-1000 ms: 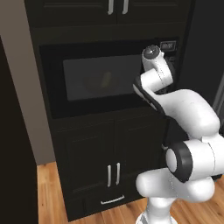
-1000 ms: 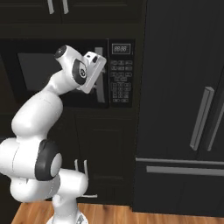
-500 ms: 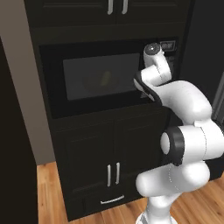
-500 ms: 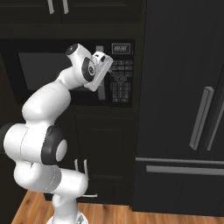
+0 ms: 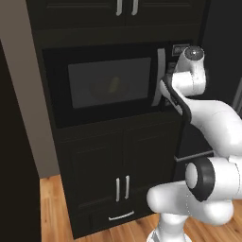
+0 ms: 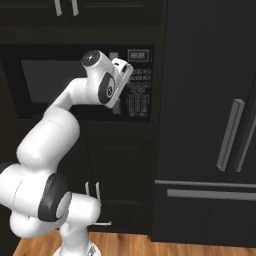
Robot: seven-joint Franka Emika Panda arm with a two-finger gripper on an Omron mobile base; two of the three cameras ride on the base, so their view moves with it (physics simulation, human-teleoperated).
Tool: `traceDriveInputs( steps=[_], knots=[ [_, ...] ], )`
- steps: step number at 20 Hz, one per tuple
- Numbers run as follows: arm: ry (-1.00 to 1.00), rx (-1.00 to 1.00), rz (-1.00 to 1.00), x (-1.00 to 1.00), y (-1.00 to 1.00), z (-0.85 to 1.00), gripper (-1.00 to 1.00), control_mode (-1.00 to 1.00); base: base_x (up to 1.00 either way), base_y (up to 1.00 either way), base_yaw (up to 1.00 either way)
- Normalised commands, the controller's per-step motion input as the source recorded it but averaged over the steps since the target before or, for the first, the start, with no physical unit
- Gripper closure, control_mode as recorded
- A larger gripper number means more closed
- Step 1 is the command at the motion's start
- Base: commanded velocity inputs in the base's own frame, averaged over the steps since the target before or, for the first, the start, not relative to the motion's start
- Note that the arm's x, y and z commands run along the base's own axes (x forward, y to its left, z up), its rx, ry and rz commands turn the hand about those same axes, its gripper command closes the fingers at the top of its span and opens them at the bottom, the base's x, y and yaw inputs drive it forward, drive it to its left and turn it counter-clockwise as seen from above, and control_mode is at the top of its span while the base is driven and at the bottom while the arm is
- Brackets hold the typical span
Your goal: Pick the corn from the sink and place it in the bowl. Then pick the bowl and place it in the microwave. Then close the microwave door and press the start button.
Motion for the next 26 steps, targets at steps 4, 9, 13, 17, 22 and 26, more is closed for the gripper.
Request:
traceDriveInputs(
  steps=[4, 9, 13, 17, 22, 26],
  knots=[
    [-0.02, 0.05, 0.38, -0.94, -0.49, -0.01, -1.0, -1.0, 0.0, 0.0, 0.0],
    [0.0, 0.0, 0.46, -0.53, -0.18, -0.11, -1.0, -1.0, 0.0, 0.0, 0.0],
    [0.0, 0.02, 0.1, -0.18, 0.01, -0.01, -1.0, -1.0, 0.0, 0.0, 0.0],
    [-0.02, 0.07, 0.0, -0.1, -0.03, -0.07, -1.0, -1.0, 0.0, 0.0, 0.0],
    [-0.12, 0.0, 0.0, -0.16, 0.0, -0.23, -1.0, -1.0, 0.0, 0.0, 0.0],
    [-0.13, 0.04, 0.02, -0.1, 0.05, -0.44, -1.0, -1.0, 0.0, 0.0, 0.0]
  ],
)
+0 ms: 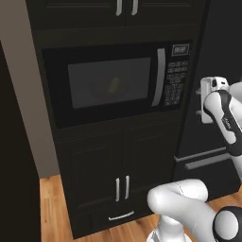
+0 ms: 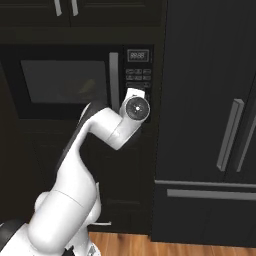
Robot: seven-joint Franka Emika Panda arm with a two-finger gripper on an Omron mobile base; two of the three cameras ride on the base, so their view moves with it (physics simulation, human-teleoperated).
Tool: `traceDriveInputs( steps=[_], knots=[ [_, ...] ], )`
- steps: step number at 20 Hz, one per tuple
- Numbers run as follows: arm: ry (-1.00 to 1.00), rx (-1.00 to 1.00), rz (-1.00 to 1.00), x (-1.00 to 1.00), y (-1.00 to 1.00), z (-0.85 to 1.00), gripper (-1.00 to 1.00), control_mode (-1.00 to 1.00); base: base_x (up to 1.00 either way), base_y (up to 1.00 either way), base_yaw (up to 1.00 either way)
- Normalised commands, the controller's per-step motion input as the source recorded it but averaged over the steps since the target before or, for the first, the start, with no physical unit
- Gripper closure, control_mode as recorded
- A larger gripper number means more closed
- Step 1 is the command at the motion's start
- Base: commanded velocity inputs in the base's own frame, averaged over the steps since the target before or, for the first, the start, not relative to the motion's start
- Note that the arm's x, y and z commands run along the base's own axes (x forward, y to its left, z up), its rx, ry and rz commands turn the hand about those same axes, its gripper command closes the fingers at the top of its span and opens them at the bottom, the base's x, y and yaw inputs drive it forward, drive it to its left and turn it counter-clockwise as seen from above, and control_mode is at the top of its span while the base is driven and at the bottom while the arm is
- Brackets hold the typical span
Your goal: Pick the corn from the sink and place it in the bowl. Then pick the bowl and place it in the microwave. Then close the microwave door and press the start button.
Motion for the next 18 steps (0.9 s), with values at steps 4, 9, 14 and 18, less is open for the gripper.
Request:
traceDriveInputs(
  steps=[4, 9, 14, 18],
  knots=[
    [-0.14, 0.01, 0.05, -0.02, 0.26, -0.43, -1.0, -1.0, 0.0, 0.0, 0.0],
    [-0.16, 0.05, 0.06, 0.0, 0.09, -0.35, -1.0, -1.0, 0.0, 0.0, 0.0],
    [-0.11, 0.09, 0.05, 0.21, 0.0, -0.21, -1.0, -1.0, 0.0, 0.0, 0.0],
    [-0.06, 0.12, 0.01, 0.39, -0.15, -0.02, -1.0, -1.0, 0.0, 0.0, 0.0]
  ],
)
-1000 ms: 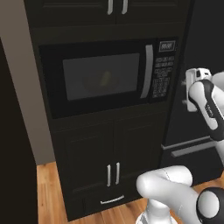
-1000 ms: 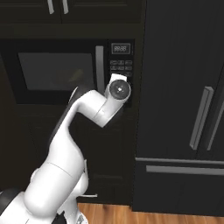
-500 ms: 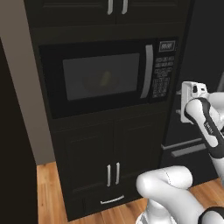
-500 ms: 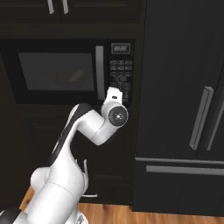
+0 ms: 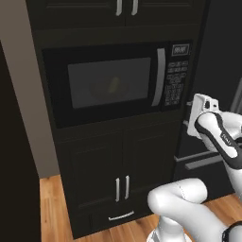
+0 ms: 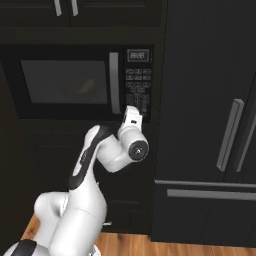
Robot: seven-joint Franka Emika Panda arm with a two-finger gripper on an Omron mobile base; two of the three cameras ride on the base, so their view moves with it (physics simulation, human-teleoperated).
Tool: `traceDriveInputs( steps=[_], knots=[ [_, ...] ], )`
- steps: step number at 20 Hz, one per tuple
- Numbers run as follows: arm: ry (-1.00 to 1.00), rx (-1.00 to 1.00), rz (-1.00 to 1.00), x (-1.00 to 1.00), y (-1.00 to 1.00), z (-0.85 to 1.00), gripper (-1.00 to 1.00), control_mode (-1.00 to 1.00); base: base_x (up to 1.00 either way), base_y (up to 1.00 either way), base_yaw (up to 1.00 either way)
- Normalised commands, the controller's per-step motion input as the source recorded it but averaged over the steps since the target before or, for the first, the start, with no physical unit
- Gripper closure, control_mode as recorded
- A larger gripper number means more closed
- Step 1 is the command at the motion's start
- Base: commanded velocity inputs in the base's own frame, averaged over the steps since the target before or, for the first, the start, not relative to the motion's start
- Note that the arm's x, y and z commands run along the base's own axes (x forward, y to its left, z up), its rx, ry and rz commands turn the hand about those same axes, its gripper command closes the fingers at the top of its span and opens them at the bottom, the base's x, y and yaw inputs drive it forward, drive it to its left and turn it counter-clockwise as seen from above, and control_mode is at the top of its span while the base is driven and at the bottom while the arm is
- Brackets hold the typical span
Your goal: Pick the corn from the sink and place it in the bowl. Then pick the bowl and place it in the microwave. Then close the microwave door and press the start button.
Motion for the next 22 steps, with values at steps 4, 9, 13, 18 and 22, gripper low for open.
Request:
traceDriveInputs(
  steps=[4, 9, 13, 18, 22],
  knots=[
    [-0.02, 0.13, 0.0, 0.35, -0.43, 0.0, -1.0, -1.0, 0.0, 0.0, 0.0],
    [0.0, 0.06, 0.0, 0.3, -0.41, 0.0, 1.0, -1.0, 0.0, 0.0, 0.0],
    [0.0, 0.0, 0.0, 0.31, -0.08, -0.09, 1.0, -1.0, 0.0, 0.0, 0.0],
    [-0.02, 0.0, 0.0, 0.28, 0.0, -0.13, 1.0, -1.0, 0.0, 0.0, 0.0],
    [-0.04, 0.0, -0.01, 0.32, 0.0, -0.1, 1.0, -1.0, 0.0, 0.0, 0.0]
  ],
)
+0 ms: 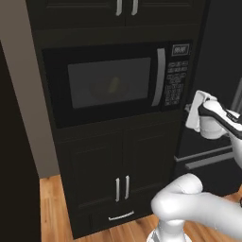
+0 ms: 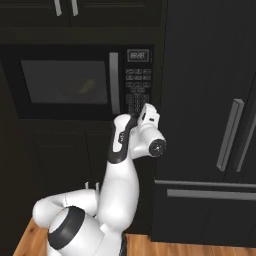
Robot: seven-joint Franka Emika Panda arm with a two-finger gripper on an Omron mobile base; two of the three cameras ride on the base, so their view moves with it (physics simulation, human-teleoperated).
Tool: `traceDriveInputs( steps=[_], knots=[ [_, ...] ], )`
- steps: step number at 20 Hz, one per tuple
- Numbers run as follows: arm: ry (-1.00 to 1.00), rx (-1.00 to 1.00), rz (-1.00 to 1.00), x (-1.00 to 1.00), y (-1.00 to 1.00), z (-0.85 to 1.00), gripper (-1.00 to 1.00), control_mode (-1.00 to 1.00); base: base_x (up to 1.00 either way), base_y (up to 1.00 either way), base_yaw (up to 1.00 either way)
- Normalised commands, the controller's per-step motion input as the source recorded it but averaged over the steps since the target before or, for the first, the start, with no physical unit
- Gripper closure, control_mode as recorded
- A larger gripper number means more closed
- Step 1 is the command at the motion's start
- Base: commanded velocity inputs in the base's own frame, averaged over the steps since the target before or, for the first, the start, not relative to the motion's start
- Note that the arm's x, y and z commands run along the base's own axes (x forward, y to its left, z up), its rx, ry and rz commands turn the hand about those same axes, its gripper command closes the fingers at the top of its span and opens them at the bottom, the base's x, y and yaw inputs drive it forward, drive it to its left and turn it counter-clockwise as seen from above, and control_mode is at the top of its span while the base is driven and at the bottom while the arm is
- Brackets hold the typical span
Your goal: Pick the corn from the sink and place it in the bowl. Then pick the bowl and place it in the microwave. Then close the microwave door and press the start button.
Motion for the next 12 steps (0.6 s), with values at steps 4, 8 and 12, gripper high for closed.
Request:
traceDriveInputs(
  steps=[4, 8, 12],
  knots=[
    [-0.04, 0.0, -0.06, 0.41, 0.0, -0.01, 1.0, -1.0, 0.0, 0.0, 0.0],
    [-0.01, 0.0, -0.08, 0.29, 0.0, -0.03, 1.0, -1.0, 0.0, 0.0, 0.0],
    [0.0, 0.0, -0.09, 0.18, 0.0, -0.08, 1.0, -1.0, 0.0, 0.0, 0.0]
  ],
)
